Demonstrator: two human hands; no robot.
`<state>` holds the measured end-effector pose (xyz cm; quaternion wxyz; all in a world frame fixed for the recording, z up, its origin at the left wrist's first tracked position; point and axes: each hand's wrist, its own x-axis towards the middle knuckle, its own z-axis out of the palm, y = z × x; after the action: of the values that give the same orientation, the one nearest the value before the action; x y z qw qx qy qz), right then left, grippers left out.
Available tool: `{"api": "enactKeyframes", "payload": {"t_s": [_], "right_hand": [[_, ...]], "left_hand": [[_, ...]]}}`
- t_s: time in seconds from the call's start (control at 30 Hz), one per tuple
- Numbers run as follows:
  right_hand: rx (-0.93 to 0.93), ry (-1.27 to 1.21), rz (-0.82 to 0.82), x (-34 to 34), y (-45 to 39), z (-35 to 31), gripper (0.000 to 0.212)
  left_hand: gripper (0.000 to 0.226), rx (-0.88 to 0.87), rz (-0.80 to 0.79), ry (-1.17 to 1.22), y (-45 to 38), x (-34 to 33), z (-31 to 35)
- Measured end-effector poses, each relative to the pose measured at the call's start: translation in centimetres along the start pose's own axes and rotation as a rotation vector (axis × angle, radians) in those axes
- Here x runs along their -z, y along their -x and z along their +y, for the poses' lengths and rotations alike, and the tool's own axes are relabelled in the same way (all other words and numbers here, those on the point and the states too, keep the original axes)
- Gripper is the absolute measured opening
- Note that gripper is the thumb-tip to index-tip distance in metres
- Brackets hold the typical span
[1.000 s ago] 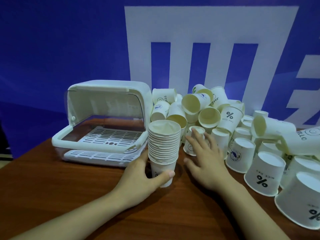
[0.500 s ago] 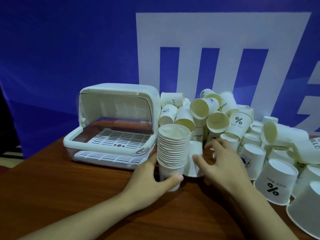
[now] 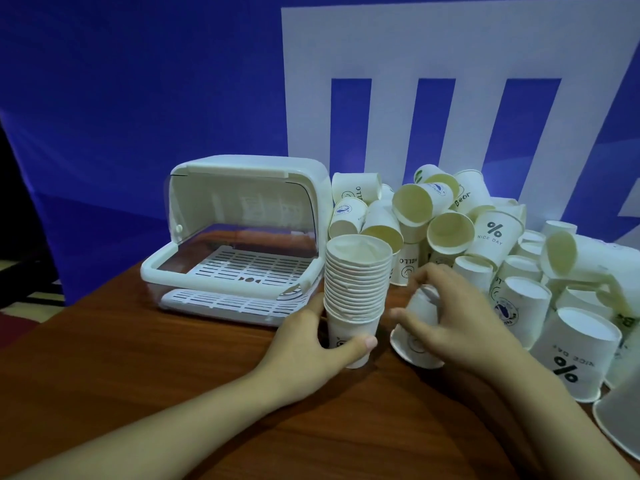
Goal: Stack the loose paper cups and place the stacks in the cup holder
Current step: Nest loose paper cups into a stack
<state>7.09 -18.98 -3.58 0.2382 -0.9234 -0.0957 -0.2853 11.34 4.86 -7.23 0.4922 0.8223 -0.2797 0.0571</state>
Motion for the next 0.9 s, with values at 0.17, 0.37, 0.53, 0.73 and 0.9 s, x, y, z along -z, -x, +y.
{"api": "enactKeyframes", "payload": {"t_s": [0.17,0.37,0.53,0.73,0.9], "right_hand": [[-0.215,-0.281,0.185,0.4,0.4,-0.7,0.037],[-0.378,0.193,-0.177,1.9,0.1,-0.9,0.064],[-0.535,0.271,-0.508,5.9,0.4,-2.0,0.056],[-0.393,0.012,-0.087,5.8,0.0,-2.9,0.048],[-0.276,-0.750,0.559,5.8,-0.2,-5.9,0.062]], "left_hand": [[0.064,-0.009,-0.004,-0.018,-0.1,0.0,-0.2],[0.061,-0.010,-0.015,-0.017,-0.1,-0.1,-0.2],[0.059,-0.023,-0.013,-0.014,-0.1,-0.1,0.0],[0.059,-0.028,-0.033,-0.006,-0.2,-0.2,-0.1],[0.053,-0.046,-0.103,0.013,-0.1,-0.4,0.4]]}}
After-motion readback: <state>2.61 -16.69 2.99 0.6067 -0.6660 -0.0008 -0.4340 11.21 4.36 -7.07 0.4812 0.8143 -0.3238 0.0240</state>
